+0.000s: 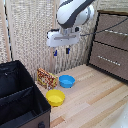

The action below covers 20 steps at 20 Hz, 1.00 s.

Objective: Kindly move your gripper toward the top drawer's handle. With caution, hold the handle robustly using your gripper and pull open the top drawer. Let the handle go. Relocate your gripper to the bowl placed in the background. Gently hold the bowl using your gripper. Bring the gripper and the bowl to the ajar drawer. Softly release the bowl into it.

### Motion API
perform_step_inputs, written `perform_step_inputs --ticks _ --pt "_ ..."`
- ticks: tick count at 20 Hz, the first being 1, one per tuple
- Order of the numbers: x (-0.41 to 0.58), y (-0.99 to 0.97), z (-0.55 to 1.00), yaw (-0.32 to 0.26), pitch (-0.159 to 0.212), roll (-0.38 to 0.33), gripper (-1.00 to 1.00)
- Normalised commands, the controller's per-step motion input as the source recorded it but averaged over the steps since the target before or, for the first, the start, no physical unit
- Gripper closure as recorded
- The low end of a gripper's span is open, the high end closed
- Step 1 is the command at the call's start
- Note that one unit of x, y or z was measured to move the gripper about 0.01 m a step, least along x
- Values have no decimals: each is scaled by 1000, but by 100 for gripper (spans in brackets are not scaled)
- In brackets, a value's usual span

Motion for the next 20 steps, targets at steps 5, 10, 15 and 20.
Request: perform_step_inputs --ticks 5,10,15,20 --pt "-134 299 95 0 15 -327 -100" --pt "-66 244 192 0 16 -375 -100" --pt "-8 60 193 11 10 -371 -100" --pt "0 -103 196 118 -2 -303 -100"
